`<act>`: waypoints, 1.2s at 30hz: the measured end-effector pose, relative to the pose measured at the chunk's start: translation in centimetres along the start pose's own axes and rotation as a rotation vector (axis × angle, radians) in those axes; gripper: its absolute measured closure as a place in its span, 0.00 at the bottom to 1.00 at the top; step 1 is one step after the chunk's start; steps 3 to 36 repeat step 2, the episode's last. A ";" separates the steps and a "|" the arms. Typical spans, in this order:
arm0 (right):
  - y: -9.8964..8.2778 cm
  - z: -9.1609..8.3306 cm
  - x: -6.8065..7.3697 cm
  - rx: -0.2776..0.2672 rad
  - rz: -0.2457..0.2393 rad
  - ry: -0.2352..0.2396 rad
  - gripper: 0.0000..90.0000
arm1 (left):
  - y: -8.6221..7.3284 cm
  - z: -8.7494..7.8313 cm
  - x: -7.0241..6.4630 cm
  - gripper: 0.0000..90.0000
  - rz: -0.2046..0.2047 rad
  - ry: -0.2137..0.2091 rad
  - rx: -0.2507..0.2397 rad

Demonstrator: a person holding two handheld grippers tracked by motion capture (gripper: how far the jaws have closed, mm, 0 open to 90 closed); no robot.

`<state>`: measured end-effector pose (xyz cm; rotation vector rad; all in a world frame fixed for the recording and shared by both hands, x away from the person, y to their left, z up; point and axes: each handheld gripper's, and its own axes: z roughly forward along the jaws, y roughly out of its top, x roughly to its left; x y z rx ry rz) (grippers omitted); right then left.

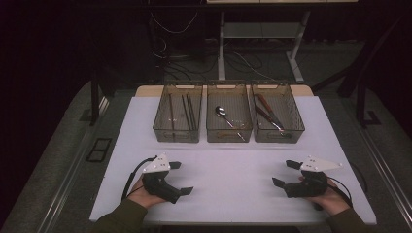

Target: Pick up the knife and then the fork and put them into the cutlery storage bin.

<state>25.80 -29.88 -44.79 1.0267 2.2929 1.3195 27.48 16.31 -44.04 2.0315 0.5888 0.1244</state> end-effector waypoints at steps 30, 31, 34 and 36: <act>0.0 0.0 0.0 -0.004 0.000 0.001 0.15 | 0.0 0.0 0.0 0.00 0.001 0.000 0.001; 0.0 0.0 0.0 -0.004 0.000 0.001 0.15 | 0.0 0.0 0.0 0.00 0.001 0.000 0.001; 0.0 0.0 0.0 -0.004 0.000 0.001 0.15 | 0.0 0.0 0.0 0.00 0.001 0.000 0.001; 0.0 0.0 0.0 -0.004 0.000 0.001 0.15 | 0.0 0.0 0.0 0.00 0.001 0.000 0.001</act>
